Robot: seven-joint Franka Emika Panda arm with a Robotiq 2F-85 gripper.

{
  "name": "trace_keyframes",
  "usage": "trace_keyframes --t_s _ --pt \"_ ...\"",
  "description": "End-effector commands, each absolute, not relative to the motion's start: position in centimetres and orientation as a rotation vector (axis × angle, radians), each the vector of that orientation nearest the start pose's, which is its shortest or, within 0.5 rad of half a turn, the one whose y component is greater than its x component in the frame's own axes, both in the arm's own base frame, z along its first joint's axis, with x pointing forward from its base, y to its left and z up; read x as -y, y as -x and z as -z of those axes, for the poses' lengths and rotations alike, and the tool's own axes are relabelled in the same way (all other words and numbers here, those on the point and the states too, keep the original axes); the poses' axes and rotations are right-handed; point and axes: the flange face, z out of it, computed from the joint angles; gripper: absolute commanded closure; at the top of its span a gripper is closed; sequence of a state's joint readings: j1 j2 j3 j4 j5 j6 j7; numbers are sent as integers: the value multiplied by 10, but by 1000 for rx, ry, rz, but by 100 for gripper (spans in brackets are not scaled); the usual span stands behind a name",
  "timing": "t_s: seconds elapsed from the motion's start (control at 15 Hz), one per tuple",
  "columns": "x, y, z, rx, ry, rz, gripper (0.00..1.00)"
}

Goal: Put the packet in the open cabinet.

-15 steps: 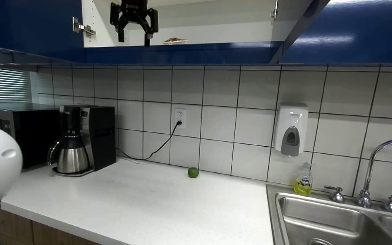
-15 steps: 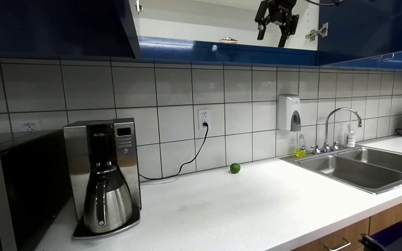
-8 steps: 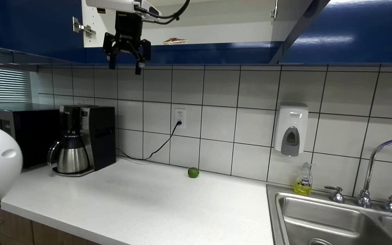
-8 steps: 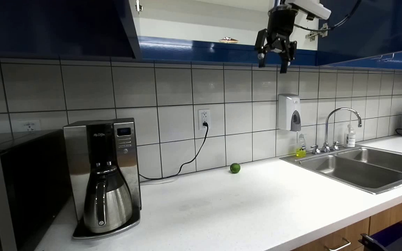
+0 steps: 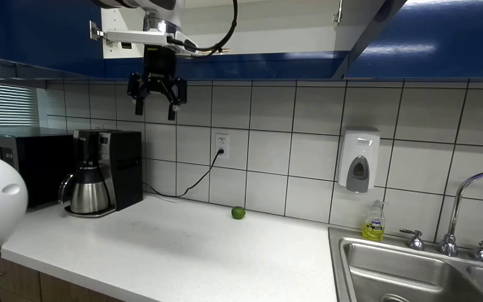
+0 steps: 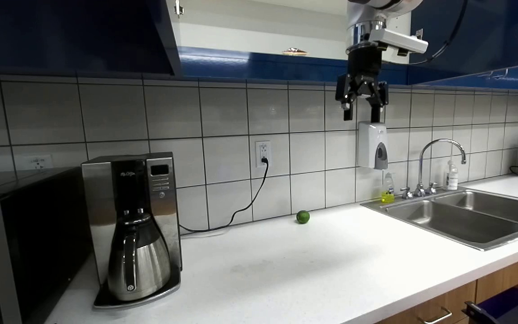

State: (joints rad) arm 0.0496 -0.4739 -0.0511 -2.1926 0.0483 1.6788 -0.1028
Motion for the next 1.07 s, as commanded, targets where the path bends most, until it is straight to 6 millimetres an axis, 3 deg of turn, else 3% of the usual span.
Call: trace_keyframes --t_s 0.0,0.33,0.67,1.0 --pt "4 -407 -540 151 3061 -5 0" --pt "3 -413 -502 149 3076 24 0" --pt "3 -417 -477 138 3093 -3 0" --pt "0 -417 -479 132 3071 -21 0"
